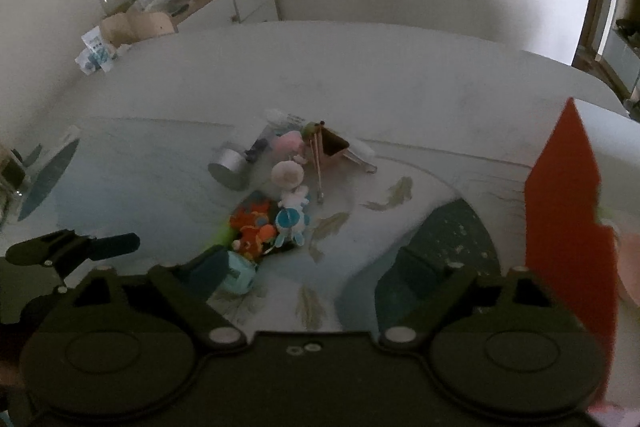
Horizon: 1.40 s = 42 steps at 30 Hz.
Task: Organize rigid objects
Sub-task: 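Withdraw both tools from the box toward the remaining pile, then grasp the green highlighter with left tool while right tool grasps white-blue toy figure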
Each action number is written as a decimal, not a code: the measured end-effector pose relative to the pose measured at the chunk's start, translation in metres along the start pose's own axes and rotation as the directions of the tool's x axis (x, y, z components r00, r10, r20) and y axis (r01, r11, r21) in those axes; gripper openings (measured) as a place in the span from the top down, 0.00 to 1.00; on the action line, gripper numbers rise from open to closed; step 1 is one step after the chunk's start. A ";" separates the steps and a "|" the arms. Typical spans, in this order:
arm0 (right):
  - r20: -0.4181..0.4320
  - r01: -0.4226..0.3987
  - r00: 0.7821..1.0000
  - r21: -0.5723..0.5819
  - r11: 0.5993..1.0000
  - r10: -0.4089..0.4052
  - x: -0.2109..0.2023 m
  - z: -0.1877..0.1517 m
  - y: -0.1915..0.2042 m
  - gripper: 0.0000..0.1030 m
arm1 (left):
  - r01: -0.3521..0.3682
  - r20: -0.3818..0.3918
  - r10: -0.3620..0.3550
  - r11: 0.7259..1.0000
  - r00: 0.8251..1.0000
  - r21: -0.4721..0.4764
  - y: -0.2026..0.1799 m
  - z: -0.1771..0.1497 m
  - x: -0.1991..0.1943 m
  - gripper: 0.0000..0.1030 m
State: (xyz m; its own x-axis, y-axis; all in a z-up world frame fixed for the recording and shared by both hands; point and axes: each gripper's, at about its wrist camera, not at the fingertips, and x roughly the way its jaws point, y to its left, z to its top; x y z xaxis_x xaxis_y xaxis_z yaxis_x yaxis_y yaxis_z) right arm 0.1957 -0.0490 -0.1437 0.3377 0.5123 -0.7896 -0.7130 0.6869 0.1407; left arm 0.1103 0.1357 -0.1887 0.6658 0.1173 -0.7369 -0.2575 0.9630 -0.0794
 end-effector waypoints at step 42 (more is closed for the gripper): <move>-0.089 -0.079 0.993 -0.089 0.993 0.071 0.065 0.023 0.015 0.77 | -0.003 0.046 0.000 0.998 0.999 0.069 -0.008 0.020 0.035 0.84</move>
State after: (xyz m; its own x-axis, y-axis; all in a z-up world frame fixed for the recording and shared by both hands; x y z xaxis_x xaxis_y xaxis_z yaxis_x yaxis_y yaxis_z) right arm 0.2207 0.0068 -0.1790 0.2299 0.5120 -0.8276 -0.7892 0.5957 0.1493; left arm 0.1499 0.1370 -0.2006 0.6973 0.1279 -0.7053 -0.2101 0.9772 -0.0306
